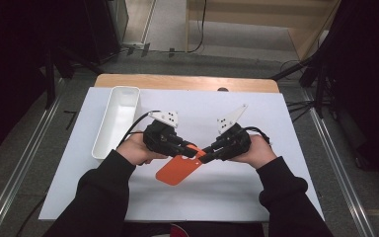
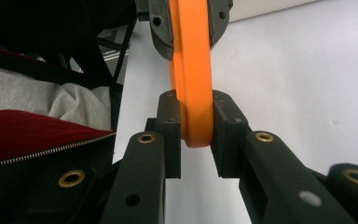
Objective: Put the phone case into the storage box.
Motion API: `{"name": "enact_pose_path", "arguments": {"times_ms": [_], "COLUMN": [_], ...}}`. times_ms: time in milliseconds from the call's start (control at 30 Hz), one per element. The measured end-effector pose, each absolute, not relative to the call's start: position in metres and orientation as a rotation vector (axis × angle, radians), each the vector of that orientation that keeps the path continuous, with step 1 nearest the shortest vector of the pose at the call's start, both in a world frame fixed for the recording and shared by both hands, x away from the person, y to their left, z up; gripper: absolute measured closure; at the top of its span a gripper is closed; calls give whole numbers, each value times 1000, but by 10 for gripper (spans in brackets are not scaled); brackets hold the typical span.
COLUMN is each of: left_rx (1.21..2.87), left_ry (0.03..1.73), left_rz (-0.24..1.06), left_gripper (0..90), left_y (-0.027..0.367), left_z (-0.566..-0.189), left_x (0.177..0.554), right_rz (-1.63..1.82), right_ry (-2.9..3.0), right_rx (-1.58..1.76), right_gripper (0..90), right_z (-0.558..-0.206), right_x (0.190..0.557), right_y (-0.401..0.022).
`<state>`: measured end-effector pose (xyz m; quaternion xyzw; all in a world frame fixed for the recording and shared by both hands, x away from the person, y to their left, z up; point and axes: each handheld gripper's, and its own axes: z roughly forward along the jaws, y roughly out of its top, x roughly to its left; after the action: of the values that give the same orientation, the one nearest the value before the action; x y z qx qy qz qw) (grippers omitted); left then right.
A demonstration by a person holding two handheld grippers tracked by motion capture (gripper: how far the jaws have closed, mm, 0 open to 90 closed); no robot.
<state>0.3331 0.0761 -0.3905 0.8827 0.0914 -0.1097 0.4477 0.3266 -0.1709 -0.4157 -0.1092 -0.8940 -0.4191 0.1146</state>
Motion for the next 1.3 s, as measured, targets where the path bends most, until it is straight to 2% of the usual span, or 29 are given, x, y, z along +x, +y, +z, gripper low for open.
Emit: {"name": "enact_pose_path", "arguments": {"times_ms": [633,767,833,900,933,1033,1067,1300], "left_rx": [2205,2195,2195,2194,2198,2201,2194,2167], "left_ry": [195,201,228,239,243,260,268,372], "left_rz": [-239,-224,-230,-228,-219,-180,-171,-116], "left_gripper": [712,626,516,470,404,375,329,318], "left_y": [75,76,75,74,74,74,74,81], "left_z": [-393,-392,-392,-392,-391,-388,-388,-386], "left_x": [333,332,333,333,333,334,334,343], "right_rz": [-1150,-1155,-1156,-1145,-1142,-1147,-1139,-1133], "right_ry": [-2622,-2615,-2600,-2590,-2589,-2584,-2572,-2546], "right_rx": [-339,-337,-349,-376,-394,-412,-435,-525], "right_gripper": [753,753,753,753,753,753,752,752], "right_z": [-413,-412,-411,-411,-411,-411,-411,-411], "right_x": [327,327,327,328,328,330,331,334], "right_y": [-167,-167,-167,-167,-168,-169,-170,-173]}}
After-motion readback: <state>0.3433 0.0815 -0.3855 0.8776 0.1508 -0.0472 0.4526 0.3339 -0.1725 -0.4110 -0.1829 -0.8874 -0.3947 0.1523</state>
